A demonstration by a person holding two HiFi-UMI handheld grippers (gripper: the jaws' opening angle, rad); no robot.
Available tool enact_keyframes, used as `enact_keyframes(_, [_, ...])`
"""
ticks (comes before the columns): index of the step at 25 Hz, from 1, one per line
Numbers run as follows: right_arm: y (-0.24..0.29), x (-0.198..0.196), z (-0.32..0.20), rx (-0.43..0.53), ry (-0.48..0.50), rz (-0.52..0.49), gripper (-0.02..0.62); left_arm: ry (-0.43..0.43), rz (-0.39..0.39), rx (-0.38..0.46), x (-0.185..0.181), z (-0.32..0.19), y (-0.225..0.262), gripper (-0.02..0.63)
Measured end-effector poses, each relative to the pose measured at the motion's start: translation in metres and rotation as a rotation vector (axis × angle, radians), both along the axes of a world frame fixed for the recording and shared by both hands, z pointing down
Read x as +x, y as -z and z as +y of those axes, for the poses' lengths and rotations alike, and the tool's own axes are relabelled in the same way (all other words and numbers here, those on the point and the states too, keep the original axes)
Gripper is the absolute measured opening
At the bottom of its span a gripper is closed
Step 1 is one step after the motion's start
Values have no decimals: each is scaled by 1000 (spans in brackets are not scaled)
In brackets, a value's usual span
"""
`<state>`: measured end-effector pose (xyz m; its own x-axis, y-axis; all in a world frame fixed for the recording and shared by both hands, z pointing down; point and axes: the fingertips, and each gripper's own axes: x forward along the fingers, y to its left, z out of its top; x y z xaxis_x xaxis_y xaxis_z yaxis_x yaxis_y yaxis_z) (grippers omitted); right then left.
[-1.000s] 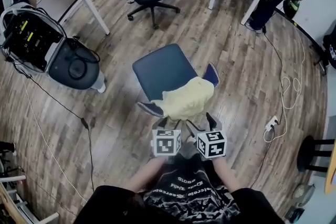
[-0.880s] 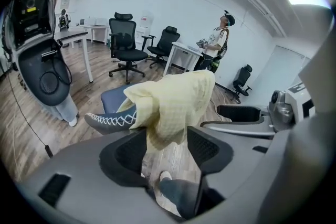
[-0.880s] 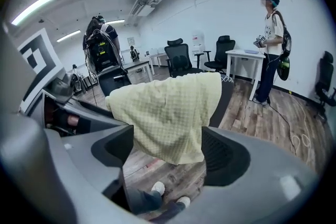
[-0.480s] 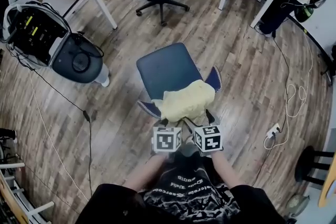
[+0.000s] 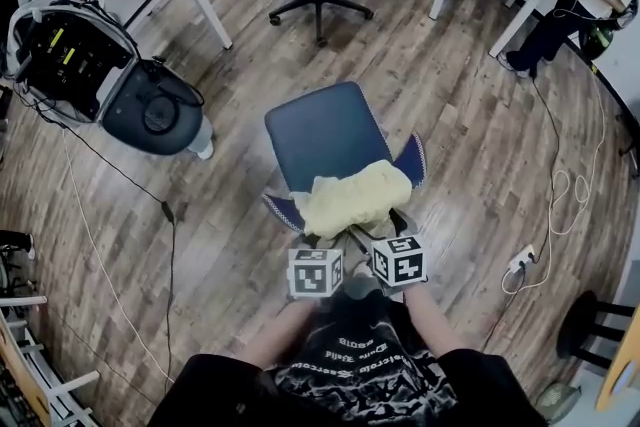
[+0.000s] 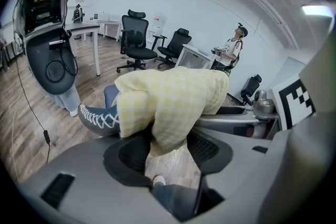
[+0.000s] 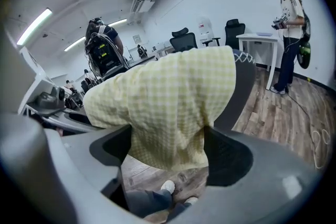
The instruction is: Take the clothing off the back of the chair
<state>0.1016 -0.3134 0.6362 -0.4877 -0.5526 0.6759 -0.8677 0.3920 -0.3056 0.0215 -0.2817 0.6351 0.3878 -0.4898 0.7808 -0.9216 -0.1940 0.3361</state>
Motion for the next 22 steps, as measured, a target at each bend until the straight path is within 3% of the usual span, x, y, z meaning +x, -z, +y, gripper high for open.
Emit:
enact_keyframes(5, [0,-6,-11,-8,90,3,415,29,23,8,0,-6,-1,213])
enact_keyframes(9, [2,-13,-12,-16,141,15,367,51,34,3,0,-10,-1,207])
enact_keyframes(18, [14,-18,1,-10,191,4,131,50,77,14,13,-14,3,188])
enact_keyframes(22, [17,-19,7,-5,200,-2,80,24,82,29,20,-12,5,112])
